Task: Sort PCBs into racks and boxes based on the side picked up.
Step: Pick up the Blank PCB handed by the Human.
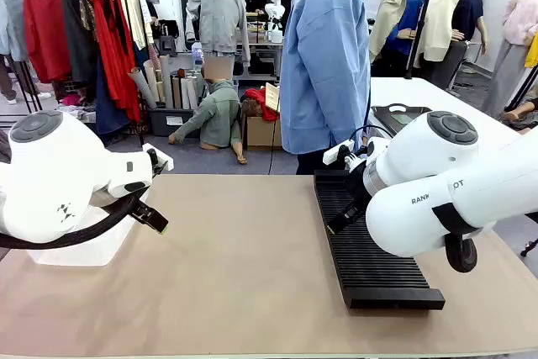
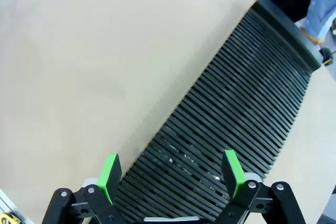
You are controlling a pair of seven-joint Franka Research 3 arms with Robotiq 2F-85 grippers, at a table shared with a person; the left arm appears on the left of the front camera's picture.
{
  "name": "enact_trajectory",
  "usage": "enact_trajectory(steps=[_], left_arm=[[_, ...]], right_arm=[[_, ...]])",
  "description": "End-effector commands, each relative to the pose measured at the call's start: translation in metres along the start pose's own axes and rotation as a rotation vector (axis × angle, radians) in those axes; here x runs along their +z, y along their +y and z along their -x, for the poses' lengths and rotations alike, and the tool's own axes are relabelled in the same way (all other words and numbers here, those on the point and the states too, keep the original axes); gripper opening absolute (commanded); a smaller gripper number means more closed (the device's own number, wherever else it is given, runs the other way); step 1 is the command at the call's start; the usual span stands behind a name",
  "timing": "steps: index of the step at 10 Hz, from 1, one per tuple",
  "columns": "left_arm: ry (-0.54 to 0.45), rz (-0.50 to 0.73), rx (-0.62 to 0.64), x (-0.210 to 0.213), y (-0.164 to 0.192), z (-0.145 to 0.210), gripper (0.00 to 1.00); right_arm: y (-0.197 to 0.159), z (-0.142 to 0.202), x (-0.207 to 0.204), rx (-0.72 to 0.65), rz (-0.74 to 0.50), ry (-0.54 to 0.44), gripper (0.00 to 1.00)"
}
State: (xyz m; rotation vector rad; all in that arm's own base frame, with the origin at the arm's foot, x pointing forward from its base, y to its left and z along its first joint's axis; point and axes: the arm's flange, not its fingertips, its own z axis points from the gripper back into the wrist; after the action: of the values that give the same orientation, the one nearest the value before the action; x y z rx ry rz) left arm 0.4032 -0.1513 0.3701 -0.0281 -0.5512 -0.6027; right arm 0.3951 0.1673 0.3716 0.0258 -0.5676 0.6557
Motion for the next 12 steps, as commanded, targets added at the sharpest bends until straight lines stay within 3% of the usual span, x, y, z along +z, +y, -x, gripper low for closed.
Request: enact_trajectory(steps=[1, 7, 12], left_arm=[[0.000, 0.000, 0.000, 0.000, 0.000, 0.000, 1.00], [0.000, 0.000, 0.000, 0.000, 0.000, 0.000, 1.00], [0.004, 0.059, 0.040, 0.028, 0.012, -0.029, 1.00]], right_arm=[[0.000, 0.000, 0.000, 0.000, 0.000, 0.000, 1.00], [0.000, 0.000, 0.000, 0.001, 0.000, 0.000, 1.00], [-0.014, -0.003, 0.035, -0.073, -0.050, -0.048, 1.00]])
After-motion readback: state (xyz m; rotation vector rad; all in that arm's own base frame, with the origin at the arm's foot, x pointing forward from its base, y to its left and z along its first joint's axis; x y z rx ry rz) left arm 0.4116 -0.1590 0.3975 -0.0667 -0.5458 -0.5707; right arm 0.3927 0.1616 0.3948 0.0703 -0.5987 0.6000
